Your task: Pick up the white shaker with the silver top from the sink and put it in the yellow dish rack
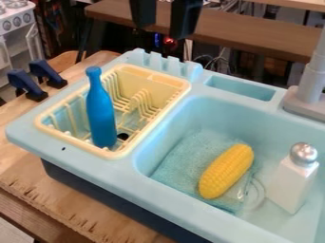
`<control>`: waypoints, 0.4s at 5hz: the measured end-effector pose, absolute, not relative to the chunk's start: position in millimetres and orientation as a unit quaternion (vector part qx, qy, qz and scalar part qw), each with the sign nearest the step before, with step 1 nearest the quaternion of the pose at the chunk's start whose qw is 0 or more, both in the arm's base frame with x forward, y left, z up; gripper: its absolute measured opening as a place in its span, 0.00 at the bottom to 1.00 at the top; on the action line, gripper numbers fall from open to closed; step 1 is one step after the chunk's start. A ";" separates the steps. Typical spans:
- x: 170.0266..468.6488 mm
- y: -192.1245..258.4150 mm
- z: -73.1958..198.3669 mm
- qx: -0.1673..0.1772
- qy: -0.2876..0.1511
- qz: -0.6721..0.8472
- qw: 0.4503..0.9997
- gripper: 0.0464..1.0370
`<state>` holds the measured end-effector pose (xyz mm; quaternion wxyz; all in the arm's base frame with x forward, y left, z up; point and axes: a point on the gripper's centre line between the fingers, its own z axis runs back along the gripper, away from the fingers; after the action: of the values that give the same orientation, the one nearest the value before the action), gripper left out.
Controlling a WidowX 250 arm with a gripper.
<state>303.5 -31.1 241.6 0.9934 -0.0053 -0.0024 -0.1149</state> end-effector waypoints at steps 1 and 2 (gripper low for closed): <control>303.8 -31.6 233.1 -0.005 0.012 -0.114 0.993 0.96; 302.0 -65.3 212.7 0.016 0.009 -0.142 0.990 0.96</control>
<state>302.0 -65.3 212.7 0.9897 0.0162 0.0094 -0.1419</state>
